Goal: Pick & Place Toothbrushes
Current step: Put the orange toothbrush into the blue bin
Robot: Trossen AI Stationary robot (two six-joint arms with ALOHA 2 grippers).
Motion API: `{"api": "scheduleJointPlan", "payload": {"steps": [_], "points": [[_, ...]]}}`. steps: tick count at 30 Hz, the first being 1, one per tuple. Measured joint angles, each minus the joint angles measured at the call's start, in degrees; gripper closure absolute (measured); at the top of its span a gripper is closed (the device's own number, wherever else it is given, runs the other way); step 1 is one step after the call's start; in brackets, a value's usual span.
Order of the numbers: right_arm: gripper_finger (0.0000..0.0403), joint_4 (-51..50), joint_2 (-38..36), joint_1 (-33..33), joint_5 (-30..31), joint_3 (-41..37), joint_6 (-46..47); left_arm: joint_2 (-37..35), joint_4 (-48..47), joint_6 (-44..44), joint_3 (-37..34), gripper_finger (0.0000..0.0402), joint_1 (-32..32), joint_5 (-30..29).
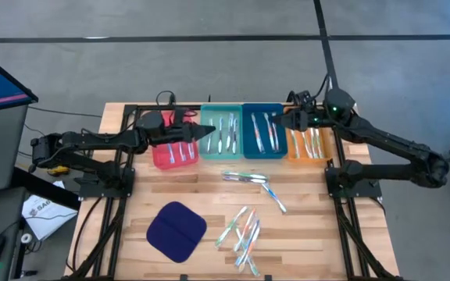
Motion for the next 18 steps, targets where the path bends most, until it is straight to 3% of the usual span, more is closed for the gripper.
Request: {"api": "scheduleJointPlan", "payload": {"steps": [12,18], "points": [[0.0246,0.1,1.1,12.2,10.8,0.0,9.6,0.0,-0.2,-8.8,0.0,0.0224,-1.7,30.5],[0.0257,0.0,5.6,21.7,16.2,0.0,9.4,0.0,-0.4,-6.3,0.0,0.0224,-7.7,35.6]]}}
